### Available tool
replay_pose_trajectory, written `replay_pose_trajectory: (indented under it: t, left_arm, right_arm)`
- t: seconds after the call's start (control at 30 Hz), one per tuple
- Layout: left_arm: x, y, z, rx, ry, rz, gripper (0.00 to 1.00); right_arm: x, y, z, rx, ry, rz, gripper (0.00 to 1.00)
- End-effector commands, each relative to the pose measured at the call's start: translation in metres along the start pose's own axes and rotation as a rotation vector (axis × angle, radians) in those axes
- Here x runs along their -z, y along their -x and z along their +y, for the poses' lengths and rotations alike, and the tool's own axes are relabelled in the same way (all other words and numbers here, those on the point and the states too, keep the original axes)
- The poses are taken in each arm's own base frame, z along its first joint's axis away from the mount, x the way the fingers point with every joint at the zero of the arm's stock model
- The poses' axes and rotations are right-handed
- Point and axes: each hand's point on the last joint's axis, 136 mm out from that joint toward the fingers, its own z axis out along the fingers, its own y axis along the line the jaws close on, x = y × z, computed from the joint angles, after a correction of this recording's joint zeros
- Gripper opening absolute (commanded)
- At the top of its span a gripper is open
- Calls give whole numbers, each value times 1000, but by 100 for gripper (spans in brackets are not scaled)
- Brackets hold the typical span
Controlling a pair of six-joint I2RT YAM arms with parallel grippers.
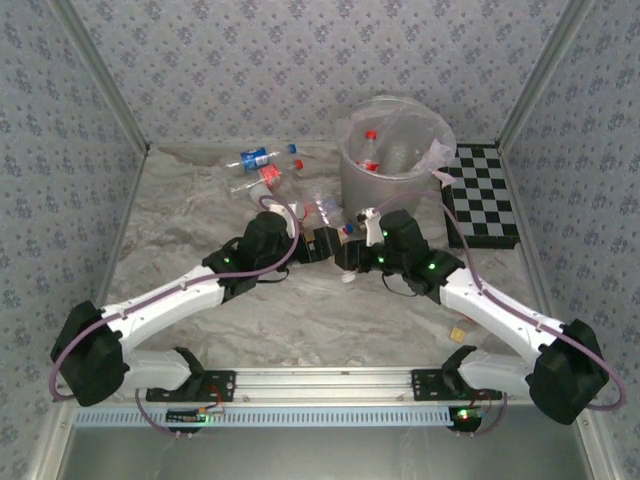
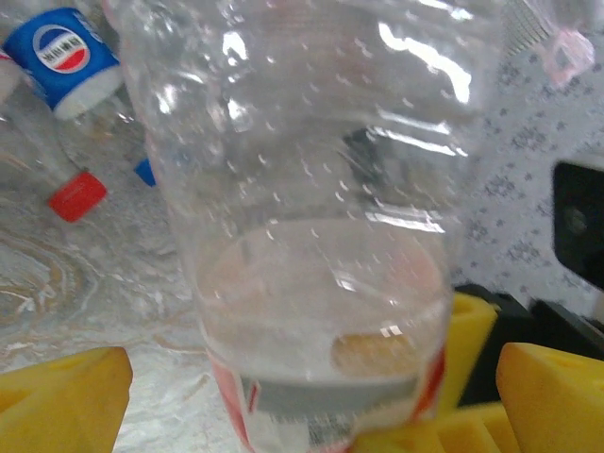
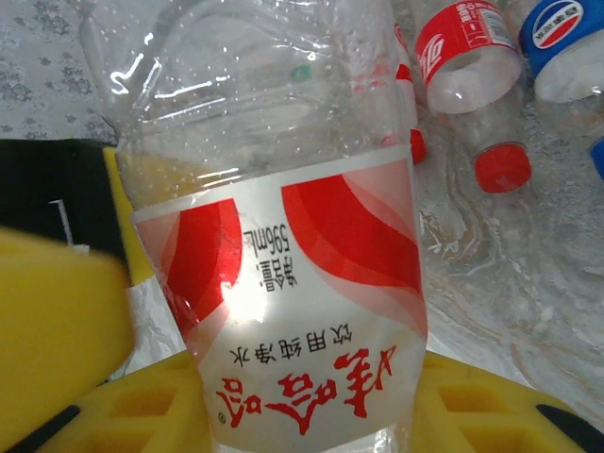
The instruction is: Put the plastic bottles in the bin
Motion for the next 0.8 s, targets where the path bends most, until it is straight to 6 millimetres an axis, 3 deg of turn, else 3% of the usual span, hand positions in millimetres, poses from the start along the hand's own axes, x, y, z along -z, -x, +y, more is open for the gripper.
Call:
replay_pose_trajectory:
  t: [0.0, 0.07, 0.3, 0.4, 0.53, 0.67, 0.77]
  left_arm:
    - [2, 15, -1, -3, 26, -86, 100]
    - [3, 19, 1, 6, 31, -110, 94]
    - [-2, 15, 1, 22, 22, -89, 59]
    - [-1, 14, 3, 6, 38, -83, 49]
    - [5, 9, 7, -100, 90, -34, 48]
    - [8, 0, 17, -267, 156, 48, 49]
    - [7, -8, 21, -384, 170, 114, 51]
  right_arm:
    - [1, 11, 22, 24, 62, -45, 42]
    - [-2, 7, 23, 27, 65, -38, 42]
    - [-6, 5, 27, 30, 85, -37, 42]
    - [-2, 6, 23, 67, 43, -13, 56]
    - [35, 19, 4, 152, -96, 5, 87]
    - [72, 41, -6, 129, -118, -12, 99]
    - [78, 61, -6, 97, -123, -31, 100]
